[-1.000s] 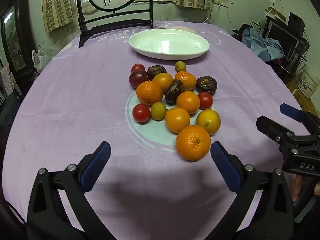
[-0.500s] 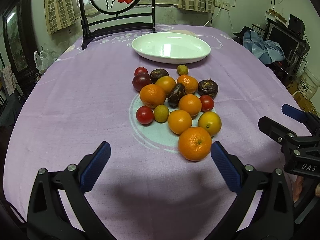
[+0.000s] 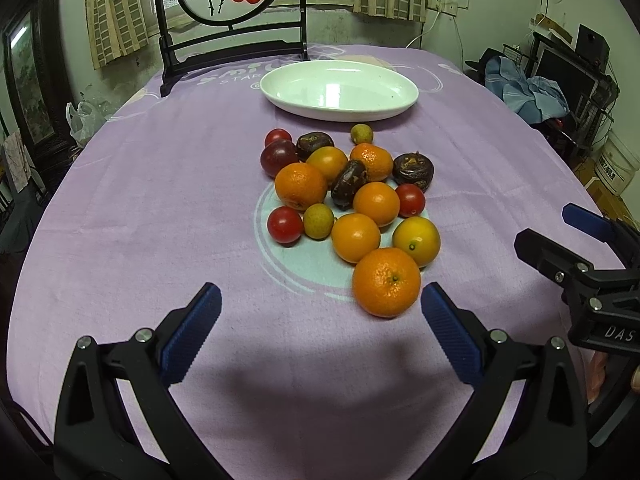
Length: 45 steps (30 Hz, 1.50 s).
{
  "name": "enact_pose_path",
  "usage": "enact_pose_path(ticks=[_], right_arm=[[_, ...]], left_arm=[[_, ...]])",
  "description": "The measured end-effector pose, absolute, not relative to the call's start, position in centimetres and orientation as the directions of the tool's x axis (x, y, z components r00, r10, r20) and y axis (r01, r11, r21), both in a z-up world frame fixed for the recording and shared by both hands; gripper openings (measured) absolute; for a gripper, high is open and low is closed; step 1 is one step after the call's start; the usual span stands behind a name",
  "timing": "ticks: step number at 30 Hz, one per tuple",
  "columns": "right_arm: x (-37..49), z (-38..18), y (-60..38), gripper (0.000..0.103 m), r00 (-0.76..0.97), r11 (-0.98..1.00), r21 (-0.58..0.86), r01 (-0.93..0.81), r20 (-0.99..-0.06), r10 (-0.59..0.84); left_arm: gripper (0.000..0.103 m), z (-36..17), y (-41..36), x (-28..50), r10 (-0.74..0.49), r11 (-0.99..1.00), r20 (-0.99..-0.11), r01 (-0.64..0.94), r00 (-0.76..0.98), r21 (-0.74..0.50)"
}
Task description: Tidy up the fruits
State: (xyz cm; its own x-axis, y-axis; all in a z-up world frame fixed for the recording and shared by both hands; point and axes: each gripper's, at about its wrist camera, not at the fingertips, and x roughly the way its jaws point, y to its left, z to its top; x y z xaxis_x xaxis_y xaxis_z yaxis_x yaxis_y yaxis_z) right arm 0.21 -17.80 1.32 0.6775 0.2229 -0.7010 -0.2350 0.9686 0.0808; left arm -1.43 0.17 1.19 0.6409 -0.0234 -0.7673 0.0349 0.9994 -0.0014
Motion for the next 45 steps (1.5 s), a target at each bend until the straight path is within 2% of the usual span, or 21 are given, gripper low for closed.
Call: enact_pose_path(ticks=[45], right_arm=[[0.3, 0.8, -18.7, 0.102, 0.669, 0.968, 0.095, -0.232, -0.707, 0.229]], left_arm=[[0.101, 0.6, -0.9, -1.1, -0.027, 0.998, -0.784, 0.058, 0.620, 0.011]])
